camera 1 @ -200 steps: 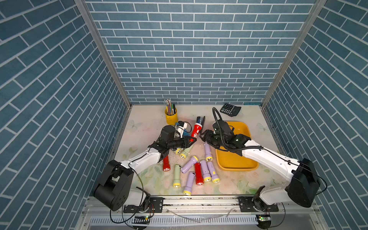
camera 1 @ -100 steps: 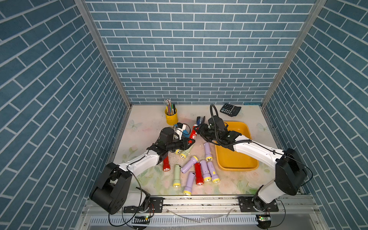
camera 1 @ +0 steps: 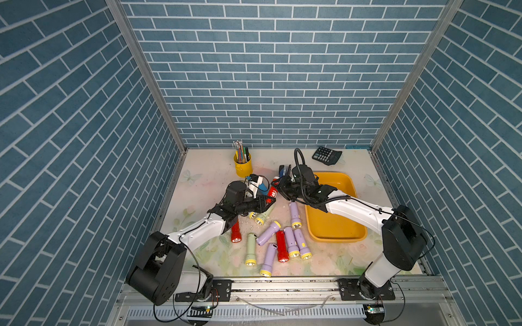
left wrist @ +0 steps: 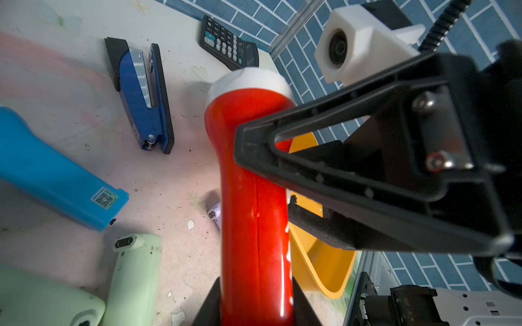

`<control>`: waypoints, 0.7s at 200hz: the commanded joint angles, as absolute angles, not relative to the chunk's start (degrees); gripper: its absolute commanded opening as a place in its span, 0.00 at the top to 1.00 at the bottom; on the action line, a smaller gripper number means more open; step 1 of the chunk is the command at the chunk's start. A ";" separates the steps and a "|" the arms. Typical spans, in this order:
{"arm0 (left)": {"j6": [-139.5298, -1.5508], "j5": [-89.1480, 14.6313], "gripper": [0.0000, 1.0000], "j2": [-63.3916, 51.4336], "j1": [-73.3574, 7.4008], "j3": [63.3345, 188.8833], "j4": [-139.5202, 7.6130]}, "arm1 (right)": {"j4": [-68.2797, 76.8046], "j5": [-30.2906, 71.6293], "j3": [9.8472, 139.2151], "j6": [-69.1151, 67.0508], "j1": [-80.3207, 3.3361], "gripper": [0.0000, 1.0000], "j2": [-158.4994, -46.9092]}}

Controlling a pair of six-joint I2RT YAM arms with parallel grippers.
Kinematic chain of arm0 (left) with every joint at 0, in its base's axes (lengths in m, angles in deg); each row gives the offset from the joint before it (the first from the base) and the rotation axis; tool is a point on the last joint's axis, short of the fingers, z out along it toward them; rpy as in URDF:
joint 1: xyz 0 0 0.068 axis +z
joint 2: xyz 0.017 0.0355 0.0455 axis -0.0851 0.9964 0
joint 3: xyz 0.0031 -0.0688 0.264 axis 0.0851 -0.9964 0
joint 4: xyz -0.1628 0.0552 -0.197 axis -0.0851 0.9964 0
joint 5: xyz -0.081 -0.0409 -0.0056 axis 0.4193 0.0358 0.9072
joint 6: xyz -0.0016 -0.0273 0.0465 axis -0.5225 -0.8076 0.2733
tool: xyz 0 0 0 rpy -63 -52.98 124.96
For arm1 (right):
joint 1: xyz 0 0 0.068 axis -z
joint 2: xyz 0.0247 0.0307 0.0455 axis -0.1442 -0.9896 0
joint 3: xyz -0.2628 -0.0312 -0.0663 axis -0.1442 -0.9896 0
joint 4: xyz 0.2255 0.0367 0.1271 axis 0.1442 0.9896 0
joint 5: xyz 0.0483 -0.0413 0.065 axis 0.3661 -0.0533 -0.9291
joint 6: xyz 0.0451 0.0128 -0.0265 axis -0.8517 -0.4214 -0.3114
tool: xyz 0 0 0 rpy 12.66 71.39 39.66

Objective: Put the flashlights into the storage boxes
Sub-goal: Place the flashlight at the storage box.

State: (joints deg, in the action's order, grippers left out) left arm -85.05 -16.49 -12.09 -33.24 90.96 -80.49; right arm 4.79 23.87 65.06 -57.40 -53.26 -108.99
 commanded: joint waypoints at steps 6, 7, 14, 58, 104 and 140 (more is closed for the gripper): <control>-83.54 -14.33 0.69 -13.01 -33.80 90.89 -81.09 | 4.41 25.33 65.44 -57.93 -51.82 0.74 -107.50; -83.54 -14.33 0.68 -13.02 -33.80 90.89 -81.01 | 4.55 25.35 65.36 -57.75 -51.76 0.74 -107.38; -83.53 -14.48 0.61 -12.93 -33.84 90.91 -80.77 | 5.84 25.37 65.03 -56.84 -51.10 0.75 -106.68; -85.01 -17.32 0.37 -13.35 -33.80 90.46 -82.12 | 17.65 22.66 64.95 -46.16 -43.69 0.76 -102.63; -82.15 -18.59 0.37 -9.03 -33.87 97.10 -75.36 | 37.48 15.29 67.69 -27.38 -31.01 0.77 -100.21; -81.74 -20.88 0.38 -4.58 -33.81 101.23 -71.26 | 49.31 13.05 70.69 -11.77 -23.87 0.76 -104.47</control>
